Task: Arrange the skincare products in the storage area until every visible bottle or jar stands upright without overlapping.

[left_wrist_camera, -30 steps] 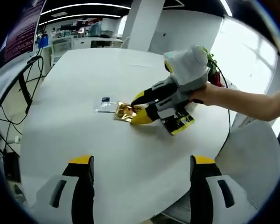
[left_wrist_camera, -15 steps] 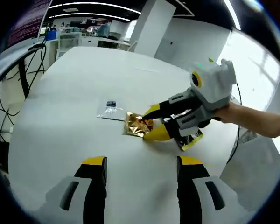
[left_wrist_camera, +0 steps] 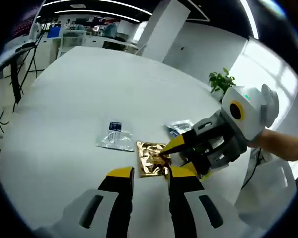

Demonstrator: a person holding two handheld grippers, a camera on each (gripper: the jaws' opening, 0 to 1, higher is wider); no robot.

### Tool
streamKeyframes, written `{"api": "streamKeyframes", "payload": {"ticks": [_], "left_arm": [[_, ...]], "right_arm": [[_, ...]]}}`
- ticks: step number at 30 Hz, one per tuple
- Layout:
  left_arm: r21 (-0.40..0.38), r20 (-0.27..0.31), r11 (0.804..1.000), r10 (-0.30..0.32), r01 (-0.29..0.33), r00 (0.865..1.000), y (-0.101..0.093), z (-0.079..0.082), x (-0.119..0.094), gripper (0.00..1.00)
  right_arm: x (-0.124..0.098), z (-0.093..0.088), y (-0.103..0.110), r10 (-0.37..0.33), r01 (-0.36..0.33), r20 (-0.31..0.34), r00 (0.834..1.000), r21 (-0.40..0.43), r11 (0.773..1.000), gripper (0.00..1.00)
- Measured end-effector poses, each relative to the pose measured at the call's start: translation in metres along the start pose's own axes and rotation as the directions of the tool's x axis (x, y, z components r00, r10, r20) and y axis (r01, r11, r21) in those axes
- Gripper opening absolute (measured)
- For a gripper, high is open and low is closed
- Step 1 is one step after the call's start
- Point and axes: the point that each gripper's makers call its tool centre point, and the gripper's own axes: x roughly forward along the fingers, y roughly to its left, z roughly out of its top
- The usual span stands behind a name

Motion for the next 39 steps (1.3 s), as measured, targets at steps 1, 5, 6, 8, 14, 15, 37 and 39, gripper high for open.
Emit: {"api": "streamKeyframes", "payload": {"ticks": [1, 5, 6, 8, 14, 15, 37, 39], "left_arm": [[0.0, -0.007, 1.0, -0.003, 0.003, 1.0, 0.0, -0.001, 0.002, 0.19], [0.0, -0.026, 1.0, -0.002, 0.002, 1.0, -0.002, -0.005, 0.008, 0.18], [-0.004, -0.03, 1.0, -0.004, 0.004, 1.0, -0.002, -0.006, 0.009, 0.18], [-0.004, -0.038, 1.0, -0.006, 0.006, 0.999, -0.004, -0.009, 0.01, 0.18], [-0.003, -0.041, 1.0, -0.009, 0.009, 0.999, -0.003, -0.009, 0.013, 0.15], [-0.003, -0.041, 1.0, -0.009, 0.009, 0.999, -0.003, -0.009, 0.014, 0.15], [-0.006, -0.037, 1.0, -0.018, 0.017, 0.999, -0.006, 0.0, 0.03, 0.07], [-0.015, -0.026, 1.0, -0.018, 0.018, 1.0, -0.007, 0.003, 0.032, 0.07]], "right_arm": [[0.0, 0.0, 0.001, 0.005, -0.005, -0.003, 1.0, -0.013, 1.0, 0.21], [-0.003, -0.002, 0.001, 0.009, -0.01, -0.022, 1.0, -0.062, 0.998, 0.2], [-0.004, -0.003, 0.002, 0.011, -0.013, -0.026, 1.0, -0.075, 0.997, 0.19], [-0.004, -0.004, 0.003, 0.009, -0.012, -0.032, 0.999, -0.085, 0.996, 0.16], [-0.007, -0.004, -0.002, -0.012, 0.01, -0.025, 1.0, -0.078, 0.997, 0.1], [-0.008, -0.003, -0.004, -0.02, 0.018, -0.026, 0.999, -0.084, 0.996, 0.11], [-0.01, -0.006, -0.007, -0.15, 0.146, 0.064, 0.987, 0.056, 0.988, 0.07], [-0.011, -0.007, -0.008, -0.162, 0.158, 0.063, 0.985, 0.065, 0.985, 0.07]]}}
